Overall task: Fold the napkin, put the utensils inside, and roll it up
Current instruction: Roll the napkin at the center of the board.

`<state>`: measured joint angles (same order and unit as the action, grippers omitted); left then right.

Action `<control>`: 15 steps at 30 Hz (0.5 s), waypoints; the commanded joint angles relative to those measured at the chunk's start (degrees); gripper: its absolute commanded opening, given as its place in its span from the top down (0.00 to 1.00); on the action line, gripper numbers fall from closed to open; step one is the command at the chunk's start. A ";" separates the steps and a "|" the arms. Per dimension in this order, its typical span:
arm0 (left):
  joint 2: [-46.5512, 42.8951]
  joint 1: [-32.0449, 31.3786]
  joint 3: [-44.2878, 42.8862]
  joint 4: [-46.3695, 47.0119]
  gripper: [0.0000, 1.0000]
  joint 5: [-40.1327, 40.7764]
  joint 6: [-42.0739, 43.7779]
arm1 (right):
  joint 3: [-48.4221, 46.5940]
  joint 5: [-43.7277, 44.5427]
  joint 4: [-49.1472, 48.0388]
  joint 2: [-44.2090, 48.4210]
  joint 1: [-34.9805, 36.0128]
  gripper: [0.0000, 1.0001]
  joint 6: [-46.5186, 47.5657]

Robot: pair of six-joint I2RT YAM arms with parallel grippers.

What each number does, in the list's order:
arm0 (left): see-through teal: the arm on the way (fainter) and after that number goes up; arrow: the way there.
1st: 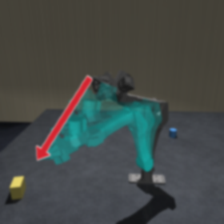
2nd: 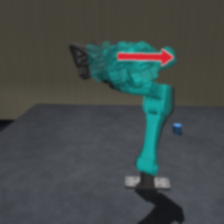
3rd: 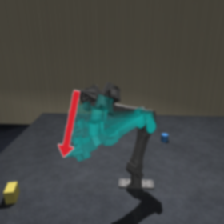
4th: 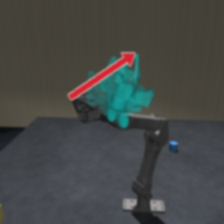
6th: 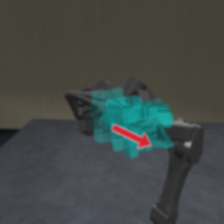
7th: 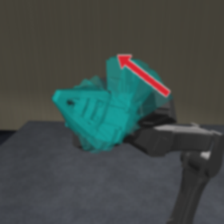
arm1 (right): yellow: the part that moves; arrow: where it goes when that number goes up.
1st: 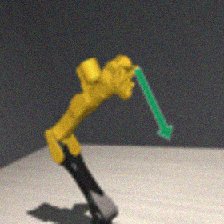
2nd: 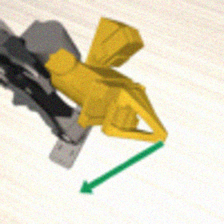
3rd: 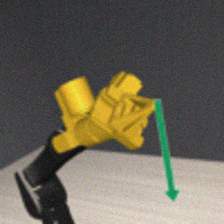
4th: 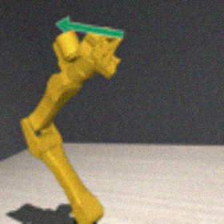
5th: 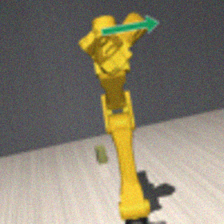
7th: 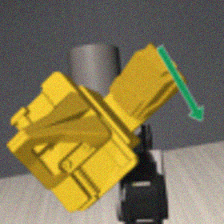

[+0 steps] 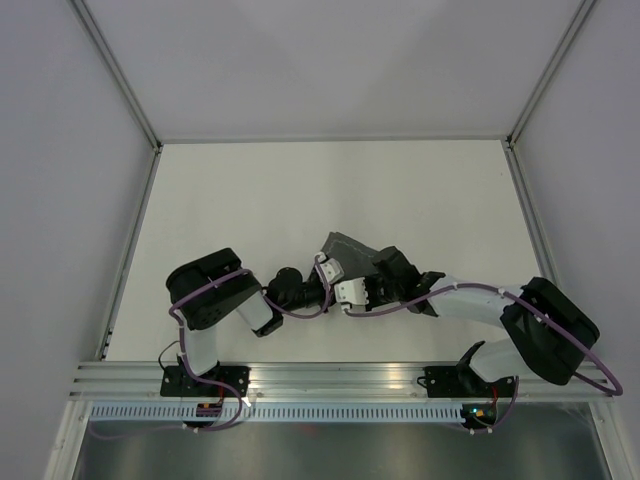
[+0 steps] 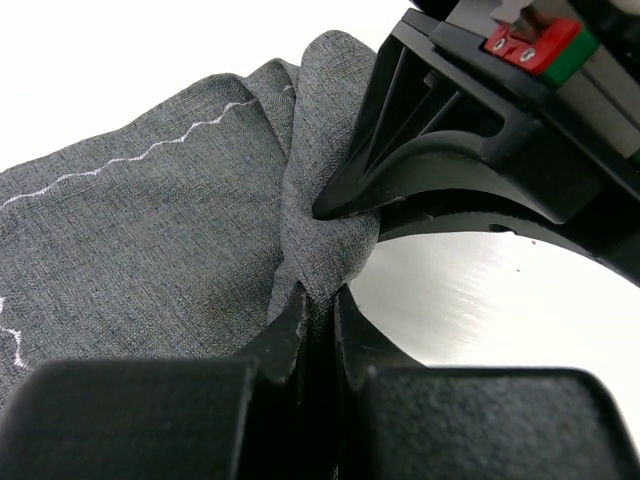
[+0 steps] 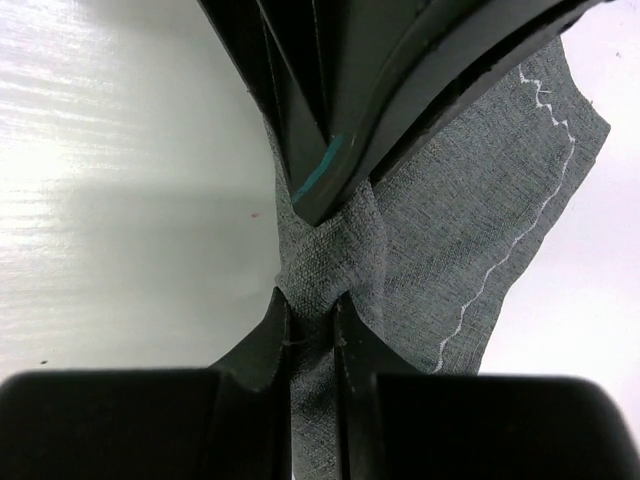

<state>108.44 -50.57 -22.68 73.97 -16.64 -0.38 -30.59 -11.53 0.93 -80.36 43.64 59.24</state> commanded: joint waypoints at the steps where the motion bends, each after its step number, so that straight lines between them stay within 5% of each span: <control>1: 1.77 0.11 2.72 -6.04 0.91 -4.01 -4.45 | 1.59 1.42 8.20 -5.25 0.31 1.00 0.08; 7: -1.47 1.17 5.44 -1.55 0.51 0.72 -7.88 | -3.68 -0.51 16.54 -9.10 -0.22 1.00 0.08; 15: -9.29 1.78 8.17 1.26 0.30 9.08 -9.28 | -10.36 -1.21 23.68 -13.94 -1.54 0.99 -0.79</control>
<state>103.39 -48.14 -15.33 72.99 -8.88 -6.90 -42.13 -16.03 10.90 -88.58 43.09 61.28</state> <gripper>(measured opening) 0.690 0.158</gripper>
